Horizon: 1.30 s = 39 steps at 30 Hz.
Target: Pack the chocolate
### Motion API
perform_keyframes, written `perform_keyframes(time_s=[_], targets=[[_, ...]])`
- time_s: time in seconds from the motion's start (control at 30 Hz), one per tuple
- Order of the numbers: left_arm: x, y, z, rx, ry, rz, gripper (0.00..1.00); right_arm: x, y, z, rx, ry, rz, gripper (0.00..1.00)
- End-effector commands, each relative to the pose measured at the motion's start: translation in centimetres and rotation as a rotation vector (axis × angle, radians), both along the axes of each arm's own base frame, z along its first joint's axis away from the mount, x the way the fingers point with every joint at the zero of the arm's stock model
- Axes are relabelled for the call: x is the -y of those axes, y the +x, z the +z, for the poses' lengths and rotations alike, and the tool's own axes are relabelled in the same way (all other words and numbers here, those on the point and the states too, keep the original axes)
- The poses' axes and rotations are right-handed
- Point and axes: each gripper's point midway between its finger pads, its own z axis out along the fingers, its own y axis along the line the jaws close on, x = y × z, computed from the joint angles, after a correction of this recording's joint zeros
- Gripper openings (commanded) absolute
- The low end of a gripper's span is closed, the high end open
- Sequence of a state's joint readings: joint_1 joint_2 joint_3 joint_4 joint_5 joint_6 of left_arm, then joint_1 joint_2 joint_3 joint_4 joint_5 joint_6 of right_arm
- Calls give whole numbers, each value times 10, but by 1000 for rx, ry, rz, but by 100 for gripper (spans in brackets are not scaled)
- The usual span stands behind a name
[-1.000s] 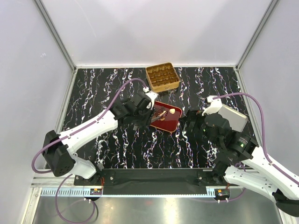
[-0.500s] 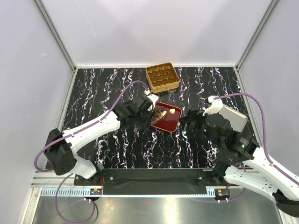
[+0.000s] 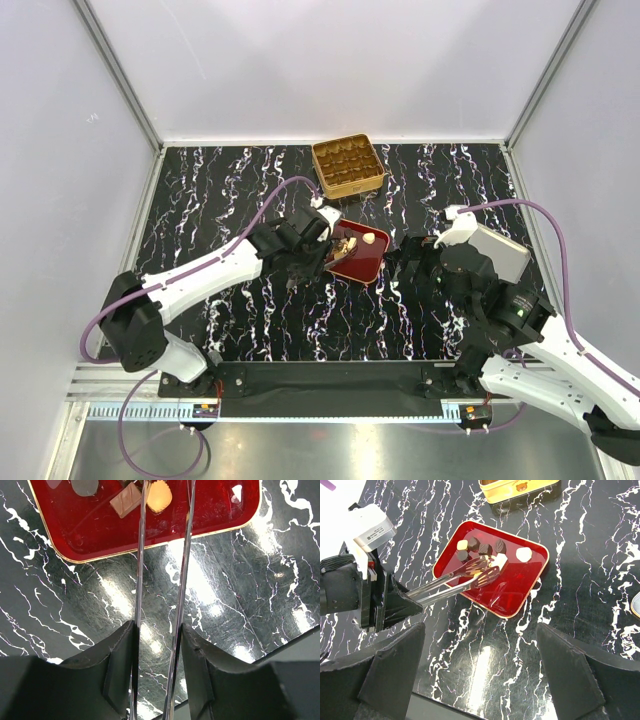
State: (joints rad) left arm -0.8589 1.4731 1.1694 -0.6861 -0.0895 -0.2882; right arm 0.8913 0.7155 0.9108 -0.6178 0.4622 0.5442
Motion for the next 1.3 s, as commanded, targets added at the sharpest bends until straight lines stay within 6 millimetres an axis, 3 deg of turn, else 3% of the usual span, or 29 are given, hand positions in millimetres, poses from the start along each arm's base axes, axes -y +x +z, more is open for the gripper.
perform_keyframes(time_s=[0.0,0.3,0.9,1.27], targets=[[7,5,10,29,-37,5,44,2,3,19,44,35,-23,100],[1,0,30,55,-50,15,46,-1,3,18,41,43,-15,100],[1,-4,17,15,-31,13,41,3,-1,20,41,63,-20,100],[1,-7,12,-9,-19,20,44,3,-3,24,48,74,-14,100]])
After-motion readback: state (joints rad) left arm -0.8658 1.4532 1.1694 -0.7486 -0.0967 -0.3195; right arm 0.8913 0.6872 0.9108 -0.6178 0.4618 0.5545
